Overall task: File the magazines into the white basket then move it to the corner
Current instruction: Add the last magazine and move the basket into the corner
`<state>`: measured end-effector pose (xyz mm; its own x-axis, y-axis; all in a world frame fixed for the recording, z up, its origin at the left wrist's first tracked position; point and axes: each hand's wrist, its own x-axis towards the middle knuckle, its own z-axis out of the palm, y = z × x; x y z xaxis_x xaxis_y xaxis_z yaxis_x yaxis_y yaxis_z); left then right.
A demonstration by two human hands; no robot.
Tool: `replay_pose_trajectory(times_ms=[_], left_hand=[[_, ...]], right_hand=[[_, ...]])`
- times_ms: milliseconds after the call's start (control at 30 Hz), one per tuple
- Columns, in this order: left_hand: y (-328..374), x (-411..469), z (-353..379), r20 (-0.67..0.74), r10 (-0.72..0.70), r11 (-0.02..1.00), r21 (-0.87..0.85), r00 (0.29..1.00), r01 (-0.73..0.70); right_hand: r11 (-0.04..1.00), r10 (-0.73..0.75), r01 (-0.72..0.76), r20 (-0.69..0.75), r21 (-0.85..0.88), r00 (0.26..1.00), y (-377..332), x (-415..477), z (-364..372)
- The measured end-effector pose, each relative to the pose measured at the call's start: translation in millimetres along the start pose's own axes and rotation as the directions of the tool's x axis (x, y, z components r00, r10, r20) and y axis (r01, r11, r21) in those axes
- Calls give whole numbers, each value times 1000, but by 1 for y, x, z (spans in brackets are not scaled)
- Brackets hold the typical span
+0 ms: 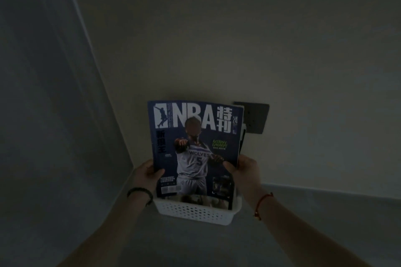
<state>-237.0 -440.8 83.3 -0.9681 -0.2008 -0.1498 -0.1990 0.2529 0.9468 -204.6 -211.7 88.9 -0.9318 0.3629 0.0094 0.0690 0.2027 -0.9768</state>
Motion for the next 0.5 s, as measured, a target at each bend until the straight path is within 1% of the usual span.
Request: replay_pose_trajectory(times_ms=[100,167,233,267,300,367,400,500], left_hand=[[-10,12,-1,11,-17,1000,11,1000,17],[-13,17,0,2,-3,1000,-22,1000,3],[-11,20,1,13,9,997,-78,1000,-8],[-10,22,1,39,14,994,-106,999,-10],[-8,25,2,83,19,990,-139,996,-8],[-3,32,7,178,38,994,-111,983,-18],[1,35,11,200,47,996,-82,979,-31],[4,49,19,203,25,996,-94,979,-6]], right_hand=[[994,-5,4,-8,-106,1000,22,-1,8],[989,-49,39,-68,-141,997,32,-4,7],[997,-22,12,-125,-77,992,39,-1,5],[999,7,-11,-125,-32,992,40,2,3],[1000,29,-29,-101,-2,994,38,6,2],[999,40,-41,-20,-8,999,33,18,2],[999,31,-31,13,-21,999,30,25,3],[1000,22,-21,60,-20,998,26,42,5]])
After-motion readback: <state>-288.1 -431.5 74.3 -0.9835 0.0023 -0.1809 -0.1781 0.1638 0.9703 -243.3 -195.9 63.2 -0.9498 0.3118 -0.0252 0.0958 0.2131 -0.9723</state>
